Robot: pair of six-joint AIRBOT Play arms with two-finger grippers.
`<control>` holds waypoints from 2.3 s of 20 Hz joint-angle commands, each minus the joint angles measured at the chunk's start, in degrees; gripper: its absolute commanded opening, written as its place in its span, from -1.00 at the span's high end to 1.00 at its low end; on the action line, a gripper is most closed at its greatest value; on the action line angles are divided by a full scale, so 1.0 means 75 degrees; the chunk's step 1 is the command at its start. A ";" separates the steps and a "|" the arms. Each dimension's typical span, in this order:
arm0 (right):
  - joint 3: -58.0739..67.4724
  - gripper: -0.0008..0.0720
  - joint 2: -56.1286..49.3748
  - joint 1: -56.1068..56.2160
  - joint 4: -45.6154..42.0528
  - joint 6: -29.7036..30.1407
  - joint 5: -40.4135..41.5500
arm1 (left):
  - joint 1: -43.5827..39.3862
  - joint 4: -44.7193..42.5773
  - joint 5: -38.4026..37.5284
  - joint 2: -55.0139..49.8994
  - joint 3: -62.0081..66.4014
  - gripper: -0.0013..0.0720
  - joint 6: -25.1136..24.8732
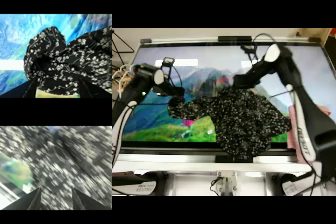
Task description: Fold the shirts.
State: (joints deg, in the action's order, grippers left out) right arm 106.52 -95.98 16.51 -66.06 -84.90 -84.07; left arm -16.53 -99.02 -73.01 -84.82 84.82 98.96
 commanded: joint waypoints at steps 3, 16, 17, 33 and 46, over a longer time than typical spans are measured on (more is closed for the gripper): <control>-0.2072 -0.40 0.2066 0.0184 -0.0866 -0.0449 -0.0787 | -0.0318 0.2789 -0.0108 -0.0055 -0.0262 -0.74 -0.0455; -0.6881 -0.85 0.3450 0.2340 -0.0828 -0.0793 0.0851 | -0.1751 0.5514 0.2769 -0.1405 -0.2425 -0.69 -0.1137; -0.6881 -0.85 0.3348 0.2346 -0.0839 -0.0790 0.0848 | -0.1751 0.5557 0.2923 -0.1422 -0.2425 -0.67 -0.1134; -0.6881 -0.84 0.1378 0.2346 -0.0877 -0.0595 0.0825 | -0.1559 0.5470 0.2393 -0.0522 -0.2363 0.82 -0.1941; -0.4905 0.79 0.4281 0.2133 -0.3430 -0.0484 0.0621 | -0.1545 0.4121 0.2130 0.1644 -0.0385 0.83 -0.1906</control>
State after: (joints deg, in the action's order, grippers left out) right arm 65.52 -70.06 33.50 -86.02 -87.44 -79.57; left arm -28.16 -64.73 -56.38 -76.86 76.88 84.42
